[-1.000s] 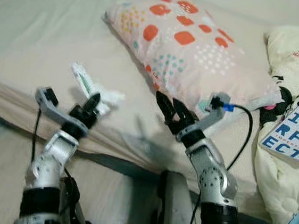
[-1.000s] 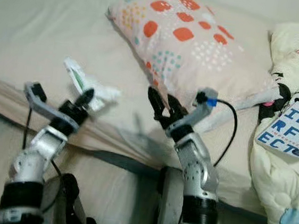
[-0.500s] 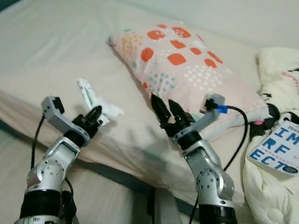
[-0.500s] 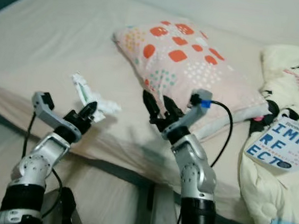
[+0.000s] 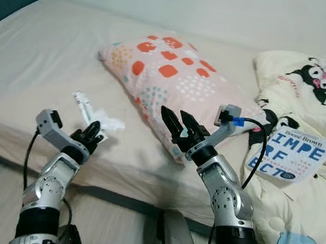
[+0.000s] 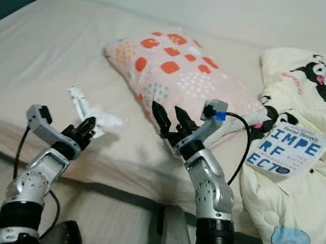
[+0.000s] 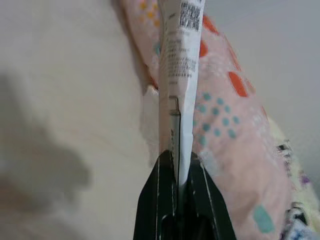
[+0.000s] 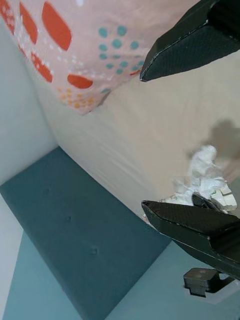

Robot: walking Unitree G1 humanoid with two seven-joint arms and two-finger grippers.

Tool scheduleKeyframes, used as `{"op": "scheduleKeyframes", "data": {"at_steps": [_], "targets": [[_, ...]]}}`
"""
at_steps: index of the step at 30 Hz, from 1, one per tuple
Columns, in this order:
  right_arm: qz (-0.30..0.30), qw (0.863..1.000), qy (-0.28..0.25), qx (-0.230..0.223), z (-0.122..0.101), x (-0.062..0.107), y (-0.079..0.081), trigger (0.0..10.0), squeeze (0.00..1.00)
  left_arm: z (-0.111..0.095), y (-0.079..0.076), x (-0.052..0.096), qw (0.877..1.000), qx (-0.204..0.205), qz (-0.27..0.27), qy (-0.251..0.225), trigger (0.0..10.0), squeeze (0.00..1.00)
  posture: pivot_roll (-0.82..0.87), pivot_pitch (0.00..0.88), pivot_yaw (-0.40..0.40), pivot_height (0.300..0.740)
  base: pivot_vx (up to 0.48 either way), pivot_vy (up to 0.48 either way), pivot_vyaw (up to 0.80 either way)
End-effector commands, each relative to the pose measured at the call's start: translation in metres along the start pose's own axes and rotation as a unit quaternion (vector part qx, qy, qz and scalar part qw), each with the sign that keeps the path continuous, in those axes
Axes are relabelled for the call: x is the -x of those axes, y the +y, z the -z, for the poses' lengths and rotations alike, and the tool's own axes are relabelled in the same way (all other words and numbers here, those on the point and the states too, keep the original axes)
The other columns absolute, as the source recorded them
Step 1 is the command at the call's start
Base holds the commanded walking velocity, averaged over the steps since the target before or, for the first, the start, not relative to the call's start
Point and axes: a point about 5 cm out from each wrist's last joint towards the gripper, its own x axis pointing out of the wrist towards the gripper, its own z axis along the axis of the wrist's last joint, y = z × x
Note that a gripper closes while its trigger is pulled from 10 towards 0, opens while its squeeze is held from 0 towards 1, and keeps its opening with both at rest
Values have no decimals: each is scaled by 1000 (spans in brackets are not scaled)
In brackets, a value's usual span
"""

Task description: Clean up the room

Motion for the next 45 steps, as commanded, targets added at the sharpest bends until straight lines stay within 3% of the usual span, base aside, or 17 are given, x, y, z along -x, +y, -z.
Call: {"op": "scheduleKeyframes", "data": {"at_steps": [1, 6, 10, 27, 36, 40, 43, 45], "targets": [[11, 1000, 5, 6, 4, 5, -5, 10000, 0, 5, 8, 4, 1000, -9, -17, 8, 10000, 0, -125, 123, -46, 604, 0, 0, 0], [16, 1000, 17, 6, 13, 9, -8, 10000, 0, 5, 40, 16, 997, -26, -73, 10, 10000, 0, -120, 120, -48, 624, 0, 0, 0], [21, 999, 26, 6, 18, 10, -11, 10000, 0, 7, 57, 24, 994, -31, -107, 20, 10000, 0, -116, 118, -47, 639, 0, 0, 0], [39, 998, 48, 7, 34, 18, -20, 10000, 0, 29, 85, 40, 983, -52, -165, 60, 10000, 0, -120, 114, -41, 684, -198, 0, 0], [54, 996, 70, 11, 48, 25, -28, 10000, 0, 43, 116, 68, 962, -91, -236, 99, 10000, 0, -119, 112, -39, 724, 0, 0, 0], [58, 995, 75, 11, 51, 27, -30, 10000, 0, 48, 122, 77, 956, -97, -253, 113, 10000, 0, -119, 110, -40, 734, 0, 0, 0], [75, 992, 100, 23, 63, 33, -37, 10000, 0, 60, 133, 95, 940, -113, -285, 147, 10000, 0, -119, 109, -40, 740, 0, 0, 0], [100, 984, 132, 59, 74, 40, -46, 10000, 0, 67, 138, 105, 932, -122, -300, 163, 10000, 0, -118, 109, -41, 740, 0, 0, 0]]}}
